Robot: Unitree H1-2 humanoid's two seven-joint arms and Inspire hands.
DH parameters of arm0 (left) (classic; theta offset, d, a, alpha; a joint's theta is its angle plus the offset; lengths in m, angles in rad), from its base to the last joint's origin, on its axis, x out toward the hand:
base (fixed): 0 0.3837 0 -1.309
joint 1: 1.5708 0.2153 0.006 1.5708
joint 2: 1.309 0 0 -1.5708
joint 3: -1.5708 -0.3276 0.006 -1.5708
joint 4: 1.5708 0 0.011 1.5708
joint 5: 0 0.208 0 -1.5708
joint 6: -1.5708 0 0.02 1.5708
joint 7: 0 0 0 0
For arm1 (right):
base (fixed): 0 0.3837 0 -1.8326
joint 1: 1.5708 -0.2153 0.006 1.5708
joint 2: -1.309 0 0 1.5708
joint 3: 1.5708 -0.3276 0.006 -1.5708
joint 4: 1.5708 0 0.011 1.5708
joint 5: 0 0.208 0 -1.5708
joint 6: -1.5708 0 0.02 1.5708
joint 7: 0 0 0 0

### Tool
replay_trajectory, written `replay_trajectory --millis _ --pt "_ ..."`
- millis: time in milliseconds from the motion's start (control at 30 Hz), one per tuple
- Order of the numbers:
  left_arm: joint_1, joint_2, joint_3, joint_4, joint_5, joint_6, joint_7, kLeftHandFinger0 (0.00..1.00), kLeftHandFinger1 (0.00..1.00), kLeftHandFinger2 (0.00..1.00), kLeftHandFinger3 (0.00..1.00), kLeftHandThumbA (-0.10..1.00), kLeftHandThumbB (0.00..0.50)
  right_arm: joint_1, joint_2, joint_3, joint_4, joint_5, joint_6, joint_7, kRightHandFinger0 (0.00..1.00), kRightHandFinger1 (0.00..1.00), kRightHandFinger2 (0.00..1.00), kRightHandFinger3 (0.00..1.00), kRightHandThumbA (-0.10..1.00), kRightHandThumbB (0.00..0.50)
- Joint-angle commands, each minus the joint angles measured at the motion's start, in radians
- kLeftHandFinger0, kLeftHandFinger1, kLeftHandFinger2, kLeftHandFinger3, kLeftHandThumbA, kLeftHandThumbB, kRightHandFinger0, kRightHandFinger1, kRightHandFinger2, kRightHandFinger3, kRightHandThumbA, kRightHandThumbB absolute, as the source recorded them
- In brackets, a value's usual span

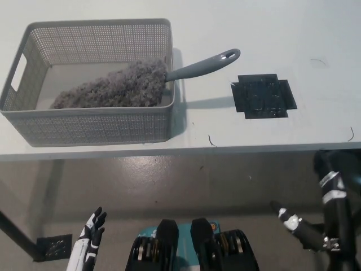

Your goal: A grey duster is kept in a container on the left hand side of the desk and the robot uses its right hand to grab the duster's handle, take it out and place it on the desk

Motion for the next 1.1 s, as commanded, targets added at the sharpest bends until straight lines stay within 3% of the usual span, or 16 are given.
replay_trajectory --millis 0,133,167,267,400,500,700,1067 --pt "-0.009 0.006 -0.007 -0.064 0.005 -0.082 0.003 1.00 1.00 1.00 1.00 1.00 0.133 -0.111 -0.047 -0.063 -0.367 -0.299 0.175 0.069 1.00 1.00 1.00 1.00 0.94 0.294" --pt "-0.008 0.006 -0.009 -0.060 0.004 -0.082 0.001 1.00 1.00 1.00 1.00 1.00 0.096 -0.212 -0.089 -0.070 -0.527 -0.452 0.325 0.234 1.00 1.00 1.00 1.00 0.95 0.367" --pt "-0.009 0.006 -0.009 -0.053 0.004 -0.085 0.001 1.00 1.00 1.00 1.00 1.00 0.096 -0.274 -0.107 -0.072 -0.570 -0.514 0.369 0.316 1.00 1.00 1.00 1.00 0.97 0.426" --pt "-0.017 0.011 -0.008 -0.047 0.009 -0.088 0.003 1.00 1.00 1.00 1.00 1.00 0.095 -0.461 -0.117 -0.056 -0.610 -0.712 0.396 0.507 1.00 1.00 1.00 1.00 0.91 0.494" --pt "-0.020 0.011 -0.009 -0.038 0.010 -0.091 0.002 1.00 1.00 1.00 1.00 1.00 0.097 -0.679 -0.070 0.007 -0.551 -0.928 0.404 0.717 1.00 1.00 1.00 1.00 0.85 0.500" --pt "-0.021 0.011 -0.011 -0.035 0.016 -0.089 0.004 1.00 1.00 1.00 1.00 1.00 0.109 -0.754 -0.059 0.051 -0.457 -1.027 0.402 0.779 1.00 1.00 1.00 1.00 0.94 0.500" --pt "-0.025 0.016 -0.012 -0.039 0.009 -0.086 -0.005 1.00 1.00 1.00 1.00 1.00 0.103 -0.868 -0.080 0.139 -0.200 -1.085 0.466 0.761 1.00 1.00 1.00 1.00 1.00 0.500" --pt "-0.031 0.025 -0.014 -0.046 0.033 -0.077 -0.003 1.00 1.00 1.00 1.00 1.00 0.107 -1.021 -0.107 0.240 0.167 -1.118 0.579 0.673 1.00 1.00 1.00 1.00 1.00 0.500"
